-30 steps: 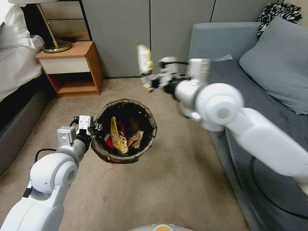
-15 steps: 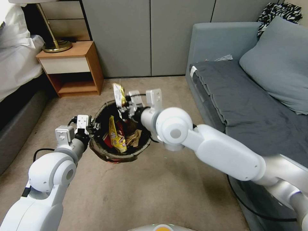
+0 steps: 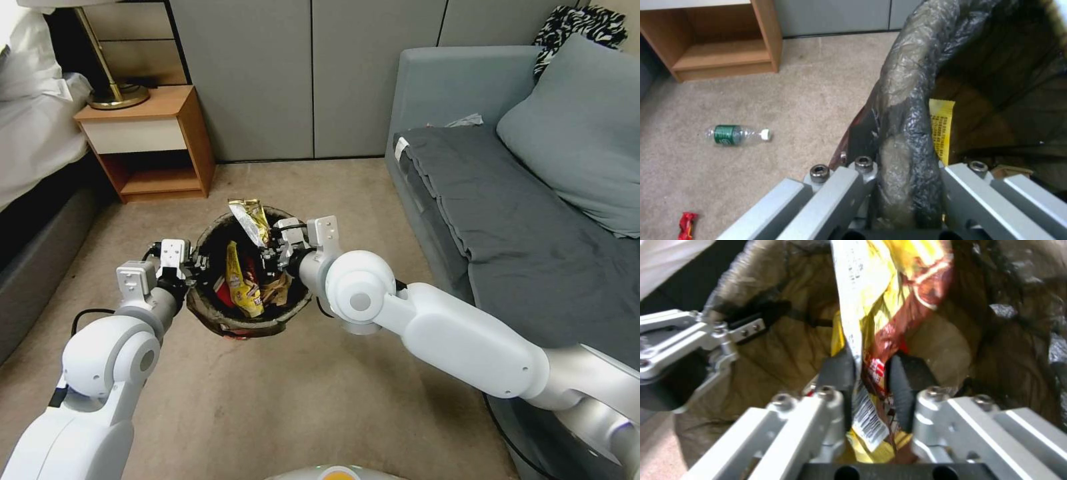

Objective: Pick up the trash bin, then pick up the garbage from the floor and place it into the trash bin.

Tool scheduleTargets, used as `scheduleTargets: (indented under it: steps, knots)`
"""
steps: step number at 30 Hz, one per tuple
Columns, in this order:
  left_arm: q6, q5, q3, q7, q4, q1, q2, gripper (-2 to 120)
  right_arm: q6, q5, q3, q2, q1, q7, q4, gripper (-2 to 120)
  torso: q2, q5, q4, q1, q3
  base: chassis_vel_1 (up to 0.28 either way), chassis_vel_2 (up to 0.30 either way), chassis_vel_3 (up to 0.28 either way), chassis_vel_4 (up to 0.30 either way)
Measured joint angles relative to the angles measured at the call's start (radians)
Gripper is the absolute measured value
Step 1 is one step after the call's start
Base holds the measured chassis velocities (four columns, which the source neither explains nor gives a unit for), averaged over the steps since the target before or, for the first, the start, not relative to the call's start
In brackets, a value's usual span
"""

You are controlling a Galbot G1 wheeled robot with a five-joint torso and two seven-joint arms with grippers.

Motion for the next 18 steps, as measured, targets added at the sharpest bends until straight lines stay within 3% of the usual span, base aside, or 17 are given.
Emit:
scheduleTargets:
  steps: [7, 14, 18]
  knots:
    - [0.000, 0.001, 0.003, 0.001, 0.008, -0.006, -0.002, 1, 0.000, 0.016, 0.010, -0.003, 0.007, -0.002, 0.020, 48, 0.000, 0.0000, -0.0001, 0.000, 0.000, 0.000, 0.000, 0.000, 0.000]
    - [0.000, 0.001, 0.003, 0.002, 0.010, -0.008, -0.002, 1, -0.001, 0.025, 0.019, -0.010, 0.008, -0.004, 0.037, 67, 0.000, 0.0000, -0.0001, 0.000, 0.000, 0.000, 0.000, 0.000, 0.000]
    - [0.000, 0.002, 0.003, 0.002, 0.014, -0.011, -0.002, 1, -0.003, 0.030, 0.026, -0.018, 0.011, -0.006, 0.054, 90, 0.000, 0.0000, -0.0001, 0.000, 0.000, 0.000, 0.000, 0.000, 0.000]
